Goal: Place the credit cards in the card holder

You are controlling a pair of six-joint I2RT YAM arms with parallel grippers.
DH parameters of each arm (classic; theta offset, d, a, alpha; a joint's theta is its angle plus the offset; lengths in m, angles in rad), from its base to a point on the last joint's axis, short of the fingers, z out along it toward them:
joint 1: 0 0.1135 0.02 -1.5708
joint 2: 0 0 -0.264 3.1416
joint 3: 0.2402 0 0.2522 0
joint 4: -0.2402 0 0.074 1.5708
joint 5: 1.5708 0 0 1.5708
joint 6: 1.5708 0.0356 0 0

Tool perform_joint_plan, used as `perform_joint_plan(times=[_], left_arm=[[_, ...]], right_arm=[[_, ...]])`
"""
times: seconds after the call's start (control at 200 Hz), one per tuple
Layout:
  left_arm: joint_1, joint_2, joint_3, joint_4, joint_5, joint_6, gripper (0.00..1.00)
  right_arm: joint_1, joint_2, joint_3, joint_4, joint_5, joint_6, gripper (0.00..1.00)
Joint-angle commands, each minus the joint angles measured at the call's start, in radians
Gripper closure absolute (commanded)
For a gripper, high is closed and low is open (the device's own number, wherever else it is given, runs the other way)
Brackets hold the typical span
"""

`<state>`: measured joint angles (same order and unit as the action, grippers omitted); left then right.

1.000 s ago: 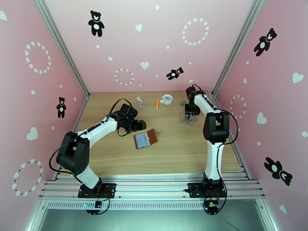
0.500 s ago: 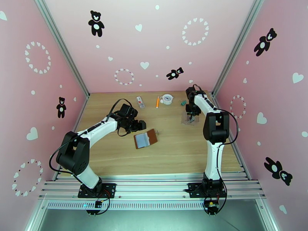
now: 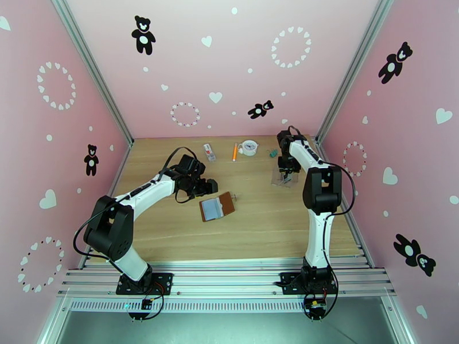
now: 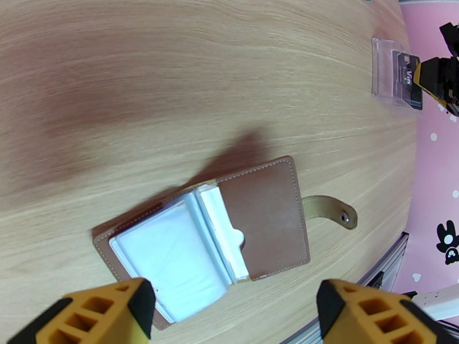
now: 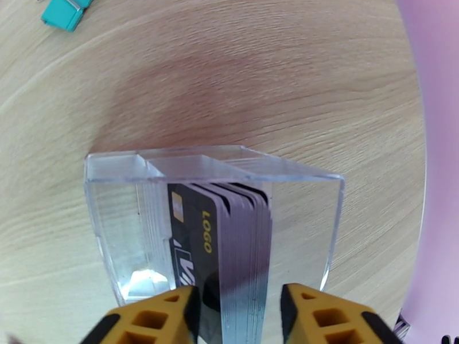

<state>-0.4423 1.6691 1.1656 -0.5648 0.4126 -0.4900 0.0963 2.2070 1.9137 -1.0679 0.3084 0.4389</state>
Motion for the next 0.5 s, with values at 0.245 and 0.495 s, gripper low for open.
perform_joint_plan(times=[0.245, 0.495], left_arm=[[-0.007, 0.004, 0.002, -0.001, 0.016, 0.007, 0.21], [-0.007, 0.006, 0.005, -0.005, 0.016, 0.008, 0.20]], right_arm=[[-0.026, 0.006, 0.022, -0.040, -0.046, 0.018, 0.51], [-0.040, 0.032, 0.027, -0.041, -0.083, 0.021, 0.51]])
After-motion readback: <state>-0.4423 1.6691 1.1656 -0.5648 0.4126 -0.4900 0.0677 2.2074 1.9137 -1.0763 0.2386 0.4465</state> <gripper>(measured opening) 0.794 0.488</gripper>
